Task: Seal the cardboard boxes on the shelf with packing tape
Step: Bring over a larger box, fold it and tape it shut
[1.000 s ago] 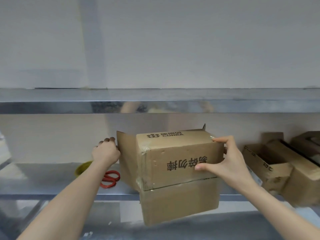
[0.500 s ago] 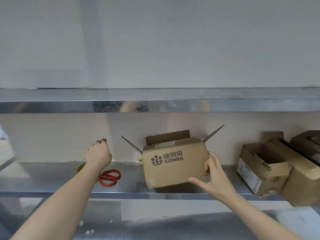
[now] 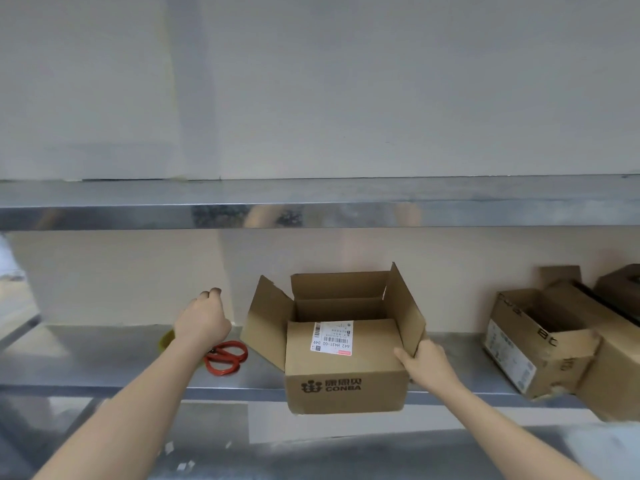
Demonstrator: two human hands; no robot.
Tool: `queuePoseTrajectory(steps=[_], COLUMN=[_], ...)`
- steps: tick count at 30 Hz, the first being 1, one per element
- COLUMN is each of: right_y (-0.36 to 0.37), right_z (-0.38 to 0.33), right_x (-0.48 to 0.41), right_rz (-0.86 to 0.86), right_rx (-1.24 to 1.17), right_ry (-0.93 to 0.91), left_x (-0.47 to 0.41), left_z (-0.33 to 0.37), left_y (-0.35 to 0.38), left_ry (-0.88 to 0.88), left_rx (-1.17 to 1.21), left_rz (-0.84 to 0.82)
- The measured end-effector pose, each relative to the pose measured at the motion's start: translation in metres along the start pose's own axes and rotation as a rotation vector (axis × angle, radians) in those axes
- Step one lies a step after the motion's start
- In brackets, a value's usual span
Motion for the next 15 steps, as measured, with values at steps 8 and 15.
queuePoseTrajectory(steps=[8, 15], right_y=[-0.012, -0.051], right_z=[0.005, 0.026], right_x=[0.0, -0.003], right_rz=[0.136, 0.216], right_rx=[0.171, 0.081], right_ry=[0.008, 0.054], left_x=[-0.01, -0.024], left_z=[0.005, 0.038], left_y=[0.006, 0.003], left_ry=[0.034, 0.17], left_rx=[0.02, 0.05], left_rz=[-0.02, -0.028])
Point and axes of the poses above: each hand's wrist, its own x-axis away from the middle knuckle, its own y-axis out of the palm, z = x × y, the point moved 2 cm from there along -x, towards the middle knuckle, and after that the axes turned 12 degrees about -x, right-handed, at the moved point
